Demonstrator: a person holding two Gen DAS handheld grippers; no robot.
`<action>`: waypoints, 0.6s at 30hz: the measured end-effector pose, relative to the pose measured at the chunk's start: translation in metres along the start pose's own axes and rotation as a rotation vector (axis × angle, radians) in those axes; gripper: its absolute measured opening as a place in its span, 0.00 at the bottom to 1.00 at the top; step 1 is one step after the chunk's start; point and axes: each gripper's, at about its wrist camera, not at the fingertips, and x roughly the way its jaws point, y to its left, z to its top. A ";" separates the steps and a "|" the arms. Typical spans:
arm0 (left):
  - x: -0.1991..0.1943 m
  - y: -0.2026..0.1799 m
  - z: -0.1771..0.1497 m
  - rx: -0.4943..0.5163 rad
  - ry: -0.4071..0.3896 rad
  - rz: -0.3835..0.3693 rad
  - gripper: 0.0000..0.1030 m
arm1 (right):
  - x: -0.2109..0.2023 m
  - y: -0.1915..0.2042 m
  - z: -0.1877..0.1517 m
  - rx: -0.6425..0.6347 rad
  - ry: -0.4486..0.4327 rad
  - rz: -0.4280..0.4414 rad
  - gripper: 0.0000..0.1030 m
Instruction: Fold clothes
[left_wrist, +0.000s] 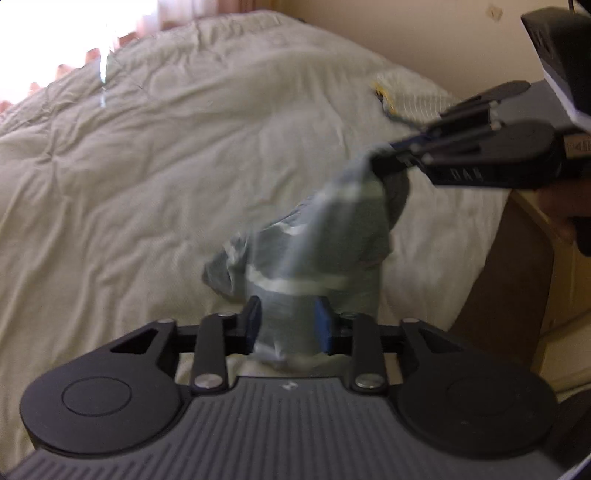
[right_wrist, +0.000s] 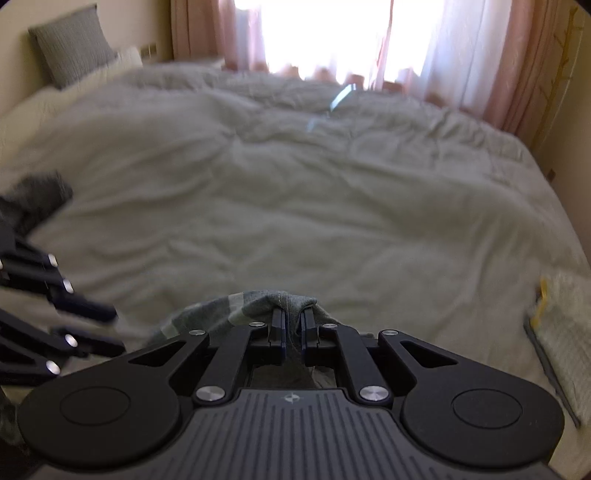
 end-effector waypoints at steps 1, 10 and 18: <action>0.006 0.006 -0.001 0.003 0.014 0.001 0.33 | 0.005 -0.001 -0.012 -0.006 0.028 -0.005 0.07; 0.072 0.052 0.031 0.102 0.042 -0.016 0.42 | 0.035 -0.011 -0.055 0.012 0.190 -0.031 0.09; 0.170 0.056 0.087 0.345 0.079 -0.144 0.44 | 0.040 -0.030 -0.064 0.136 0.216 -0.098 0.09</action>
